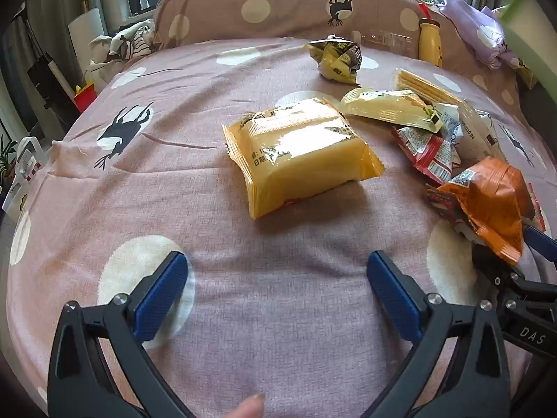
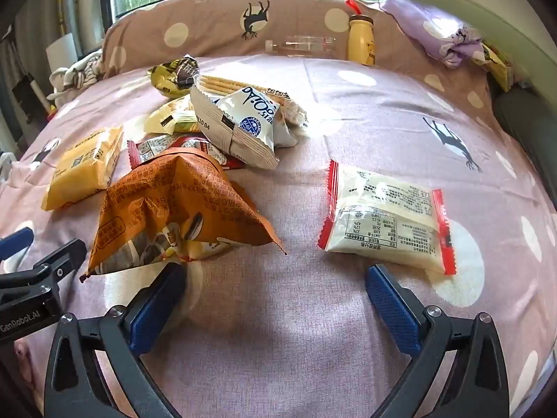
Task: Organize snacks
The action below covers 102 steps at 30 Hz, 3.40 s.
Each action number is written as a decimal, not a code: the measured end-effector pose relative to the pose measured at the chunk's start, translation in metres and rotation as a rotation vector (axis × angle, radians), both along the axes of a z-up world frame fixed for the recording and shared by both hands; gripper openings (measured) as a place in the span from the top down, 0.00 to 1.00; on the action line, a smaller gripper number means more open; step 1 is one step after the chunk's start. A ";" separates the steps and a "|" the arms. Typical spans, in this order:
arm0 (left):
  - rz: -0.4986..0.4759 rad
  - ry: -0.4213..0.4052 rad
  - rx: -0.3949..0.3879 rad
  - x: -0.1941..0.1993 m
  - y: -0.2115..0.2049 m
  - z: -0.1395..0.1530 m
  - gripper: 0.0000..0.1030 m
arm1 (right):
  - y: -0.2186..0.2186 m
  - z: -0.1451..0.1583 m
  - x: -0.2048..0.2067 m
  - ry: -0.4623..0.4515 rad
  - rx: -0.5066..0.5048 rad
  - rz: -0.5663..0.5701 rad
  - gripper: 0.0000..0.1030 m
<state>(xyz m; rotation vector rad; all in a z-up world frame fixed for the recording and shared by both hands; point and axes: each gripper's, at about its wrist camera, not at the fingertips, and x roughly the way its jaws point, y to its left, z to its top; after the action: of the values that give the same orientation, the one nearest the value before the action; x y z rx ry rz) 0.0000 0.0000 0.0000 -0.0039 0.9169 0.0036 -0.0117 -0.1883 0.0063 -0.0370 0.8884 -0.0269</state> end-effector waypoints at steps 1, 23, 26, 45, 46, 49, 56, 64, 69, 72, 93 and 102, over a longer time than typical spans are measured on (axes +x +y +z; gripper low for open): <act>0.000 0.002 0.004 0.000 0.000 0.000 0.00 | 0.000 0.000 -0.001 -0.009 -0.002 0.000 0.00; 0.000 0.000 -0.007 0.000 0.000 0.000 0.00 | -0.001 0.000 0.000 -0.001 0.002 0.000 0.00; 0.001 -0.001 -0.005 -0.003 0.001 0.001 0.00 | -0.001 0.000 0.000 -0.002 0.002 0.000 0.00; 0.012 -0.005 -0.004 -0.005 0.003 0.000 0.00 | -0.001 -0.001 0.000 -0.001 0.003 0.000 0.00; 0.012 -0.005 -0.004 -0.006 0.003 0.000 0.00 | -0.001 -0.001 0.000 -0.001 0.003 0.000 0.00; 0.012 -0.005 -0.004 -0.006 0.003 0.000 0.00 | -0.001 0.000 0.000 -0.001 0.003 0.000 0.00; 0.012 -0.004 -0.003 -0.006 0.003 0.000 0.00 | 0.001 -0.002 0.001 -0.002 -0.012 -0.001 0.00; 0.012 -0.004 -0.003 -0.006 0.003 0.000 0.00 | 0.000 -0.001 -0.003 -0.003 0.004 0.000 0.00; 0.014 -0.003 -0.005 -0.006 0.003 0.000 0.00 | 0.001 -0.001 0.000 0.001 -0.001 -0.001 0.00; 0.021 -0.001 0.008 -0.009 0.003 0.000 0.00 | -0.001 0.001 0.002 0.027 0.010 -0.001 0.00; -0.238 0.058 -0.289 -0.011 -0.056 0.082 0.04 | -0.028 0.088 0.029 0.047 0.518 0.118 0.01; -0.275 0.099 -0.280 0.004 -0.078 0.048 0.27 | -0.026 0.045 0.046 0.159 0.577 0.130 0.29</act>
<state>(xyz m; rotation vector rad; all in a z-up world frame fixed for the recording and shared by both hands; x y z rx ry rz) 0.0035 -0.0780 0.0479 -0.1384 1.0051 -0.3825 0.0338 -0.2145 0.0513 0.4469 1.0231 0.3582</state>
